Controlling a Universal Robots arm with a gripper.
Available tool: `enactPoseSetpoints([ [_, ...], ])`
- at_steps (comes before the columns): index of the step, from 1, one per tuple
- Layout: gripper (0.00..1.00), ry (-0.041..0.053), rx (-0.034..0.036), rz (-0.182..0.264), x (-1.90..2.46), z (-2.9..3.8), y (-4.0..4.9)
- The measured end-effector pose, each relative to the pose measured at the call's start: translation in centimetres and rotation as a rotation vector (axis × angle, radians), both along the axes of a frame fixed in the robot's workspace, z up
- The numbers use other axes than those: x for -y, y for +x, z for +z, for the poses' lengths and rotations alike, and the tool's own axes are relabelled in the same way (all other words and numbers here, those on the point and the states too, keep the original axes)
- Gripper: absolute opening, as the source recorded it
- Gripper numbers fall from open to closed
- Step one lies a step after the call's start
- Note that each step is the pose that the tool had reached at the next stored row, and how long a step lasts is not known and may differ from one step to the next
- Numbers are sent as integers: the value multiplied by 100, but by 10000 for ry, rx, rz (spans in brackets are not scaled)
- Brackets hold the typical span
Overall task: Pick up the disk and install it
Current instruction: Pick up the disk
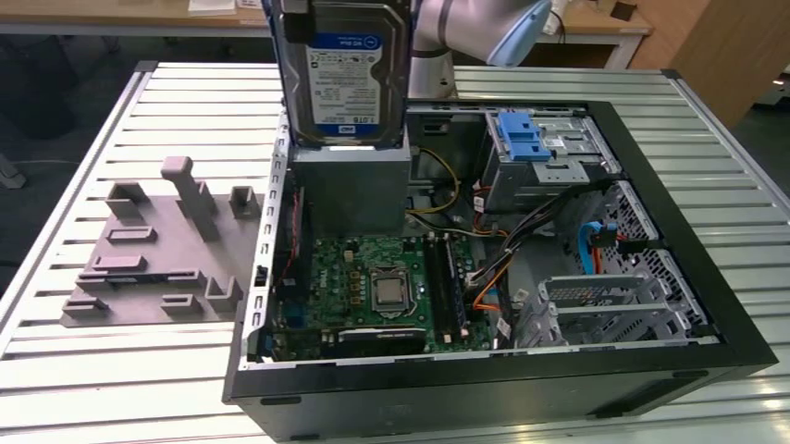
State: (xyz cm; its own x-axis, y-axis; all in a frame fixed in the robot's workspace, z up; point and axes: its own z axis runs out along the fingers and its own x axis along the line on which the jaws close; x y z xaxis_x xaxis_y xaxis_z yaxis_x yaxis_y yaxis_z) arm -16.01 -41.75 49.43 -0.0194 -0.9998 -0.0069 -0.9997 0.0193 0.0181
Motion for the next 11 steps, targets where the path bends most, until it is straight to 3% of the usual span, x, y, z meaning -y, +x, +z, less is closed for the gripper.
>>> enactPoseSetpoints([
  [11, 36, 0, -14, 0, 67, 0, 199],
])
